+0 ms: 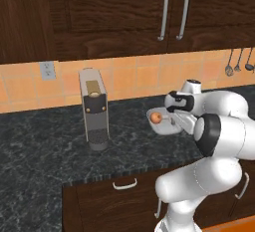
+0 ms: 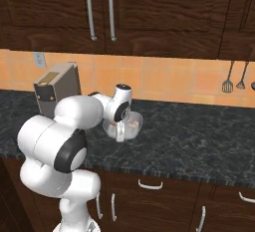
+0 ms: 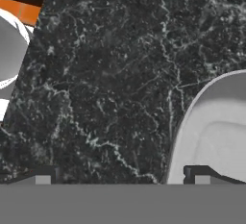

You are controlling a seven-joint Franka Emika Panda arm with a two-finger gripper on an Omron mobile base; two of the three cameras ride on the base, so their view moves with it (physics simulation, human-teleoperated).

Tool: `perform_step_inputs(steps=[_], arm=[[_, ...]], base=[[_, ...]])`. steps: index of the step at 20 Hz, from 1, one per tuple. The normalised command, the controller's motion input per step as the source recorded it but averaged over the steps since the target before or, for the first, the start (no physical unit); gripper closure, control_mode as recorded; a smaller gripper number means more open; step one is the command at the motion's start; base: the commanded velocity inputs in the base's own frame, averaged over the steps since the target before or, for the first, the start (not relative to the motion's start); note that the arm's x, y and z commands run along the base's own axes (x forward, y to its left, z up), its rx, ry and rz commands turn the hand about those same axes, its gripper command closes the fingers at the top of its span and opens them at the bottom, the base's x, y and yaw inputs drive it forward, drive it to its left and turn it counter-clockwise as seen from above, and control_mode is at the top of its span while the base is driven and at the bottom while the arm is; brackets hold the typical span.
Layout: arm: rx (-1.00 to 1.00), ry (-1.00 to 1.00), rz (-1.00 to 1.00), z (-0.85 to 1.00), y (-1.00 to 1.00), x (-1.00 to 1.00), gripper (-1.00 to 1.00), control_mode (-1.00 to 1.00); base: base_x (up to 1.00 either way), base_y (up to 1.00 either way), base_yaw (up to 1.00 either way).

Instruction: Take the meat container that has the fish and place it on the second highest rack of the freezer. Then take the vegetable container that has the garlic and onion and place it on the highest rack of the freezer.

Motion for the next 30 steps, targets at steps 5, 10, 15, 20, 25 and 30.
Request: perform_step_inputs(steps=[5, 10, 15, 20, 25, 30], arm=[[0.00, 0.00, 0.00, -0.01, 0.00, 0.40, -1.00, -1.00], [0.00, 0.00, 0.00, -0.15, 0.00, 0.22, -1.00, -1.00], [0.00, 0.00, 0.00, -0.38, 0.00, 0.00, -1.00, -1.00], [0.00, 0.00, 0.00, -0.32, 0.00, 0.00, -1.00, -1.00], [0.00, 0.00, 0.00, -0.30, 0.00, 0.00, -1.00, -1.00], [0.00, -0.01, 0.00, -0.04, 0.00, 0.00, -1.00, -1.00]], base=[[0.00, 0.00, 0.00], [0.00, 0.00, 0.00], [0.00, 0.00, 0.00], [0.00, 0.00, 0.00], [0.00, 0.00, 0.00], [0.00, 0.00, 0.00]])
